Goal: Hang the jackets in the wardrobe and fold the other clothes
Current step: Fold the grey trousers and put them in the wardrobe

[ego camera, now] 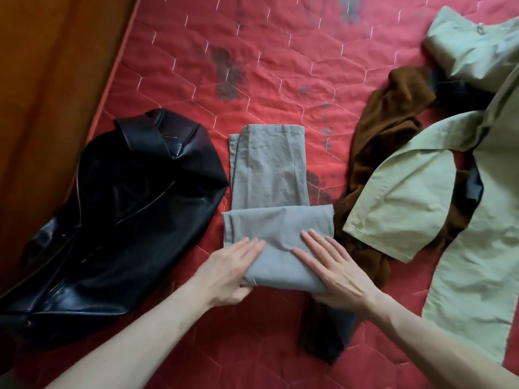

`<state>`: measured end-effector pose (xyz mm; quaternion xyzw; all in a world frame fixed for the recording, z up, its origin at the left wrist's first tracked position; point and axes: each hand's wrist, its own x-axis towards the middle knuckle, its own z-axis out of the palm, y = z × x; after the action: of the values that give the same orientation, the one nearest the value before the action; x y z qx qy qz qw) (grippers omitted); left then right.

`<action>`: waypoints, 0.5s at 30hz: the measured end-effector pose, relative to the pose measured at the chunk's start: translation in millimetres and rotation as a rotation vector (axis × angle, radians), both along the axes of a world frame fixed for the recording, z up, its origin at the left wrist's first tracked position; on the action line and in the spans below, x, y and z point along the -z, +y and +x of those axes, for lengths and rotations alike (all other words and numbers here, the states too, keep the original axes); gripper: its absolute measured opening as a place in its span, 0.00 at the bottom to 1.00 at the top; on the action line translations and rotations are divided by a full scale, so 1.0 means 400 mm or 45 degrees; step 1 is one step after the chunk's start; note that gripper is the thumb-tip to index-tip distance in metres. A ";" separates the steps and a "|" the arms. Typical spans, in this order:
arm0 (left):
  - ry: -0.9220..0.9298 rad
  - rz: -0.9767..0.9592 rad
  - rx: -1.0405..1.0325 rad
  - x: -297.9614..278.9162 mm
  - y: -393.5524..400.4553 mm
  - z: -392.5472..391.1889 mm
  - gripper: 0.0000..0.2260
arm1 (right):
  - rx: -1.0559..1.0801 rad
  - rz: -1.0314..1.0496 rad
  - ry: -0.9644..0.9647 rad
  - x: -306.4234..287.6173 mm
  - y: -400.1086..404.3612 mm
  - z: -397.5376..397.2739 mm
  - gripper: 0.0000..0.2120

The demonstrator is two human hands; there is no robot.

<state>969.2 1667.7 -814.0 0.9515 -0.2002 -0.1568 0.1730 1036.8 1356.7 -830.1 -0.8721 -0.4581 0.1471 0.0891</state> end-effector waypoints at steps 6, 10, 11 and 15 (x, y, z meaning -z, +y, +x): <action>0.344 -0.406 -0.629 -0.105 0.037 0.070 0.31 | 0.350 0.416 0.320 -0.081 -0.004 0.053 0.28; 0.340 -0.678 -0.926 -0.148 0.065 0.096 0.25 | 0.658 0.672 0.423 -0.150 0.003 0.084 0.24; 0.323 -0.765 -0.984 -0.151 0.069 0.100 0.23 | 0.739 0.743 0.471 -0.161 0.009 0.091 0.24; 0.229 -1.031 -1.380 -0.141 0.043 0.124 0.14 | 1.083 0.955 0.664 -0.183 0.069 0.143 0.18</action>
<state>1018.9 1685.0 -757.5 0.7609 0.2768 -0.0393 0.5856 1093.9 1384.4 -756.8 -0.8228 -0.0542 0.1359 0.5491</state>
